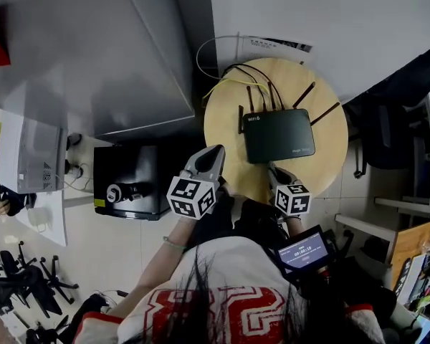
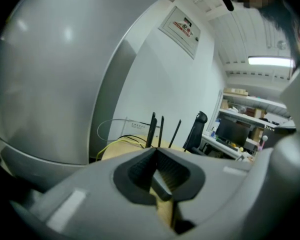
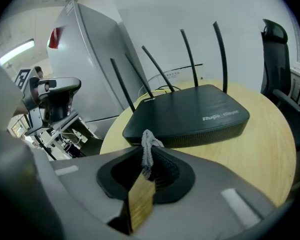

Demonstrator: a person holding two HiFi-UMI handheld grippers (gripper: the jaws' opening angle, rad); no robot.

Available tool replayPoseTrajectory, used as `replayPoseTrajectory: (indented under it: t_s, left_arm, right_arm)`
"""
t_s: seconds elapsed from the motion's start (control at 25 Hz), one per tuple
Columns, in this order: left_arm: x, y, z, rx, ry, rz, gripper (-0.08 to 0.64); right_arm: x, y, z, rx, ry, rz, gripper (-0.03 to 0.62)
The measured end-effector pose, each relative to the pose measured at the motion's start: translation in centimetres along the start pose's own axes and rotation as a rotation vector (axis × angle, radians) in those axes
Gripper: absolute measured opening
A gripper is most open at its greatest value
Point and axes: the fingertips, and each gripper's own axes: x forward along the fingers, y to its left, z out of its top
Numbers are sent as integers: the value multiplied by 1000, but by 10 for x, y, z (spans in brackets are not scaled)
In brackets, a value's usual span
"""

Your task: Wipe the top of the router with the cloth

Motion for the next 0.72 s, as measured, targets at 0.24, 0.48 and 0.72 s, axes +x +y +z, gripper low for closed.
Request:
replayPoseTrajectory:
  t_s: [0.24,0.48,0.72]
  left_arm:
    - [-17,18,1,-14,-15,22,0]
    - [-29,32,1,-27,-27,50,0]
    - [-30,38,1,-34,-30,50,0]
  right_arm:
    - [12,28,-2,-39,23,31,44]
    - [22,54,-5,-84,44,74,44]
    - [26,71,-2,-127,51,105,44]
